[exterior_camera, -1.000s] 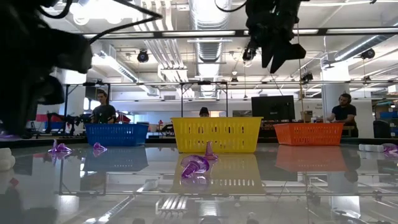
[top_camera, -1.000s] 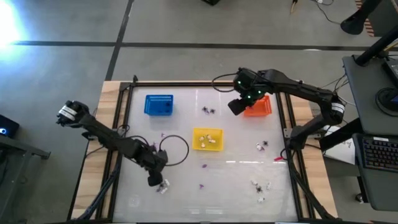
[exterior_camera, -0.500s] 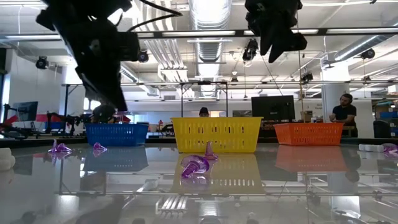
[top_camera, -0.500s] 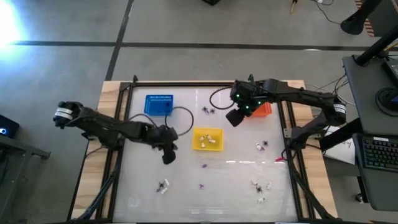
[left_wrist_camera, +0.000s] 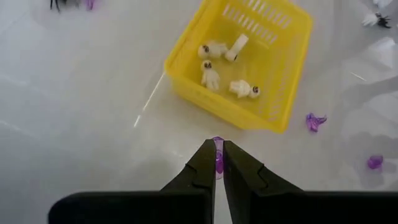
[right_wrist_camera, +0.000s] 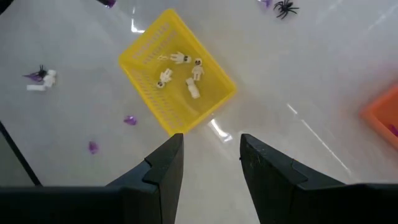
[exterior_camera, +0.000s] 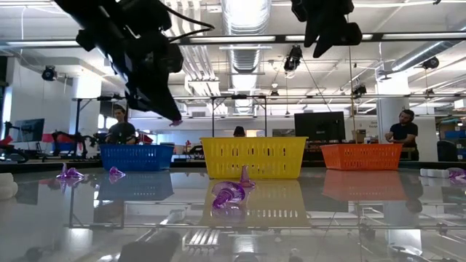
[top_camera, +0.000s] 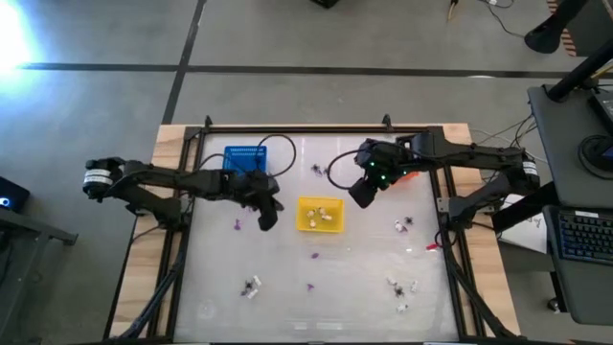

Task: Sort Halloween decoration
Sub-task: Put the purple witch hat toy into the orange bin

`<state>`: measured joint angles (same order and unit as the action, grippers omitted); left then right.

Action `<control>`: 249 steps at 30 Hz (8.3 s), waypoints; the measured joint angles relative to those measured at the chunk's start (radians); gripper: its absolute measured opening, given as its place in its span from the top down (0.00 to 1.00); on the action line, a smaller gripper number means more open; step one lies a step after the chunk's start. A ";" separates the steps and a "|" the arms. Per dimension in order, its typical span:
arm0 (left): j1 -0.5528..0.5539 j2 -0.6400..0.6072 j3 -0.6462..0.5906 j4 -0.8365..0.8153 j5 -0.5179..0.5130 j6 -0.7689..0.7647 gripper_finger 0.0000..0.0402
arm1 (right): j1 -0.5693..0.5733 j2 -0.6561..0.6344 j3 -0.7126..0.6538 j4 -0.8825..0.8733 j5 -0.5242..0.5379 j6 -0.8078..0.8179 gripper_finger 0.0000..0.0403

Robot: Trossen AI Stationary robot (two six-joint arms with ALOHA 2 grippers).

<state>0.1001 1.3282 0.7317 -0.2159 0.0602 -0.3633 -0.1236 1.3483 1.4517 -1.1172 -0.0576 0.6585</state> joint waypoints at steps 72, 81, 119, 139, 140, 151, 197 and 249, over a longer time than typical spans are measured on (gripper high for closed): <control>0.431 0.857 1.261 -0.273 0.608 0.666 1.00 | 0.010 -0.057 -0.058 -0.239 0.461 0.425 0.63; 0.433 0.993 1.444 -0.294 0.614 0.667 1.00 | 0.030 -0.057 -0.050 -0.217 0.443 0.460 0.63; 0.427 1.108 1.624 -0.314 0.851 0.610 1.00 | -0.142 -0.063 -0.066 0.026 0.451 0.027 0.63; 0.428 1.108 1.624 -0.288 1.086 0.529 1.00 | -0.309 -0.063 -0.067 0.132 0.066 -0.238 0.63; 0.428 1.108 1.624 -0.288 1.087 0.529 1.00 | -0.309 -0.063 -0.067 0.133 0.060 -0.249 0.63; 0.427 1.108 1.624 -0.244 1.111 0.492 1.00 | -0.309 -0.051 -0.070 0.188 0.035 -0.266 0.63; 0.451 1.108 1.624 -0.206 1.100 0.454 0.91 | -0.317 -0.044 -0.072 0.192 0.113 -0.258 0.92; 0.528 0.922 1.624 -0.833 0.878 0.860 0.90 | -0.554 -0.050 -0.528 0.150 0.162 -0.251 0.86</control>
<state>0.6285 2.2505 2.3558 -1.0486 0.9377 0.4968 -0.6776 1.2980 0.9234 -0.9673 0.1043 0.4071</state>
